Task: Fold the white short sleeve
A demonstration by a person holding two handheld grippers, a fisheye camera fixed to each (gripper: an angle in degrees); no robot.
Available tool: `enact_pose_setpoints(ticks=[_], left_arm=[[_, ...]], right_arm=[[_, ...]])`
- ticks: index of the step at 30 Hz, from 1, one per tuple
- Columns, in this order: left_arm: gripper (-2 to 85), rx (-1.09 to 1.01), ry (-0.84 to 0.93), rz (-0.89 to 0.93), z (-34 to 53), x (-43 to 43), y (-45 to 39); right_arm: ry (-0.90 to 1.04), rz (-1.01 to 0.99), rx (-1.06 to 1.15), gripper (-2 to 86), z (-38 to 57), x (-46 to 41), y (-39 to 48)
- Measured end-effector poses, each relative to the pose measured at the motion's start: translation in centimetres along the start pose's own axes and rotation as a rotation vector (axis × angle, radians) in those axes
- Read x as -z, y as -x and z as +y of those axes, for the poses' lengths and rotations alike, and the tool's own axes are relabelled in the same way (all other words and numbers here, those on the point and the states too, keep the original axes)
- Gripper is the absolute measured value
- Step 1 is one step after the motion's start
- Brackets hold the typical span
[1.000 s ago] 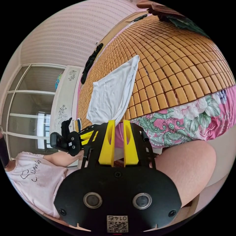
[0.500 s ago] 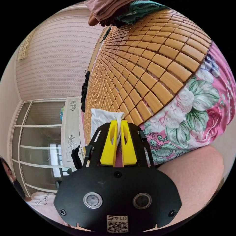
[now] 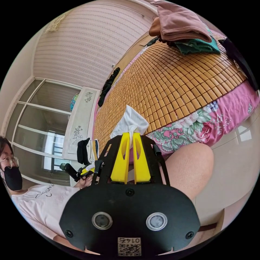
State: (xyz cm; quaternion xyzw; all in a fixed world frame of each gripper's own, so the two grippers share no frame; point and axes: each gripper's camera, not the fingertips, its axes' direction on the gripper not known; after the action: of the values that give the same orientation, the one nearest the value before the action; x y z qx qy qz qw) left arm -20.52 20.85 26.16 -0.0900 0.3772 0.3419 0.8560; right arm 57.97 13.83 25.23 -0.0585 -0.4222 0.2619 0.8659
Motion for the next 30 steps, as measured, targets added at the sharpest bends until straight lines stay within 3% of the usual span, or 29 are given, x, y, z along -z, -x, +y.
enact_pose_setpoints(ticks=[8, 17, 25, 30], left_arm=[[-0.9, 0.400, -0.134, -0.098, 0.9, 3.5, 10.1], [3.5, 0.748, -0.100, -0.164, 1.3, 2.8, 21.8], [7.5, 0.747, -0.072, -0.304, 3.2, 4.7, 25.1], [11.0, 0.752, 0.001, -0.280, 3.9, 2.5, 26.1]], right_arm=[[0.118, 0.112, 0.154, 1.1, -7.1, -10.8, 7.0], [0.271, 0.331, 0.192, 5.3, -14.9, -27.6, 11.5], [0.320, 0.488, 0.318, 10.7, -13.8, -35.1, 12.4], [0.366, 0.517, 0.369, 13.6, -13.5, -39.6, 12.7]])
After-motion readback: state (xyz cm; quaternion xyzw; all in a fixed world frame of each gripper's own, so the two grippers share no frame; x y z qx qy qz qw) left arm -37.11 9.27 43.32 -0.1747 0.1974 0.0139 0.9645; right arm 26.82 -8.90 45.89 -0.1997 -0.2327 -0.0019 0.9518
